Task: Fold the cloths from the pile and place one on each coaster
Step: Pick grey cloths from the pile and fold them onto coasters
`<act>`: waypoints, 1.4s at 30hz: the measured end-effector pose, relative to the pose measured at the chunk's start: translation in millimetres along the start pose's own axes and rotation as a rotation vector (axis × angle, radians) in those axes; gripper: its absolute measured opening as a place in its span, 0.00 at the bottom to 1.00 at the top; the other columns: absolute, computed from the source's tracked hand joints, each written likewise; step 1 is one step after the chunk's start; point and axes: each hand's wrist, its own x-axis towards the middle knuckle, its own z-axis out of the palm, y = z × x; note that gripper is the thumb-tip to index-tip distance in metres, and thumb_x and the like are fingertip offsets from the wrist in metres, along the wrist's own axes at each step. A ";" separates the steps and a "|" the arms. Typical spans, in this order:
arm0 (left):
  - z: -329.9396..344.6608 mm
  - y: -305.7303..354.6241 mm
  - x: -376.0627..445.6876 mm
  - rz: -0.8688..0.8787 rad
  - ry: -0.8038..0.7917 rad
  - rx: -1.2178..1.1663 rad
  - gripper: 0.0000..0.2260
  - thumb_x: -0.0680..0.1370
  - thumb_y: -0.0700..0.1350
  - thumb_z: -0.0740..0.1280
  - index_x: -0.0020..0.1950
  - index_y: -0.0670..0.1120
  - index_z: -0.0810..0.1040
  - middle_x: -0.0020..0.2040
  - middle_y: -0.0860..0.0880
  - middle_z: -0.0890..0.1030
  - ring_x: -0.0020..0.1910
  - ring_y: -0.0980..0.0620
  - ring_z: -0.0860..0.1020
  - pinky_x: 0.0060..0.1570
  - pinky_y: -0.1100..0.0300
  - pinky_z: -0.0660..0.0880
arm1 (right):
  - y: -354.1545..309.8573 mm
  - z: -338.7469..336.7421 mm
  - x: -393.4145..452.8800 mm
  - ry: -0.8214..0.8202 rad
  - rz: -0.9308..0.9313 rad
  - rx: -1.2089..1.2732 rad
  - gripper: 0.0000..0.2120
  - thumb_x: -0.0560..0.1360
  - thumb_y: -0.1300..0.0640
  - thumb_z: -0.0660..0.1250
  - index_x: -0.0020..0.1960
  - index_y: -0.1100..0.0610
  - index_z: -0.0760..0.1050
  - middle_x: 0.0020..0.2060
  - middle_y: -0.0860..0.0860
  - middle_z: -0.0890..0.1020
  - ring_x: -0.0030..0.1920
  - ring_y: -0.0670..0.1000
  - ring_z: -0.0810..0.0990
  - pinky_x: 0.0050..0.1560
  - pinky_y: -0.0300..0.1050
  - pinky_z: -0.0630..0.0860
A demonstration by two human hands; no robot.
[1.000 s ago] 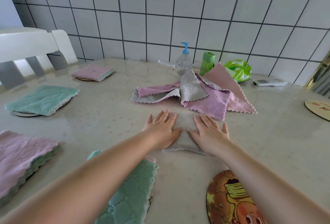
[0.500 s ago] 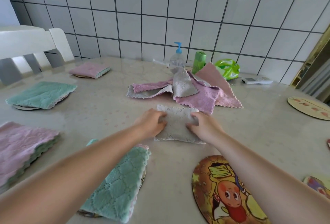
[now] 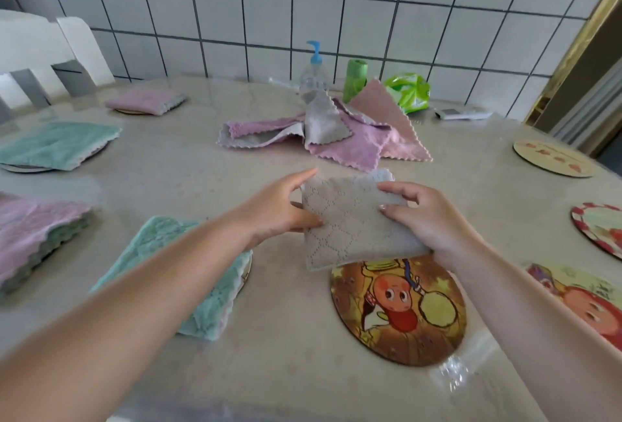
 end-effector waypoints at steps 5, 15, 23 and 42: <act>23.4 -1.7 -21.1 0.005 -0.073 0.077 0.33 0.70 0.38 0.74 0.72 0.48 0.66 0.65 0.51 0.75 0.53 0.56 0.80 0.54 0.60 0.78 | 14.5 -20.2 -52.4 -0.032 0.058 0.100 0.13 0.72 0.58 0.70 0.52 0.43 0.77 0.50 0.41 0.80 0.46 0.41 0.81 0.44 0.36 0.76; 47.3 -11.7 -27.2 0.047 -0.065 0.291 0.30 0.71 0.40 0.73 0.71 0.48 0.67 0.68 0.52 0.73 0.65 0.58 0.72 0.69 0.55 0.66 | 36.8 -27.4 -96.4 0.055 0.004 -0.036 0.16 0.71 0.58 0.71 0.50 0.37 0.76 0.56 0.36 0.73 0.56 0.42 0.76 0.62 0.42 0.72; 44.6 -13.0 -23.8 0.025 -0.067 0.320 0.29 0.71 0.41 0.72 0.71 0.49 0.67 0.67 0.53 0.73 0.64 0.58 0.73 0.68 0.55 0.67 | 39.1 -24.8 -93.6 0.061 0.029 -0.129 0.16 0.70 0.57 0.72 0.53 0.41 0.77 0.63 0.44 0.72 0.59 0.46 0.76 0.65 0.45 0.70; 81.0 -10.6 -43.3 0.172 -0.127 1.025 0.34 0.77 0.63 0.53 0.77 0.50 0.47 0.78 0.55 0.45 0.76 0.58 0.42 0.75 0.52 0.41 | 25.9 -7.6 -85.5 -0.179 0.033 -0.852 0.28 0.77 0.37 0.47 0.75 0.40 0.46 0.76 0.43 0.41 0.75 0.45 0.38 0.74 0.61 0.39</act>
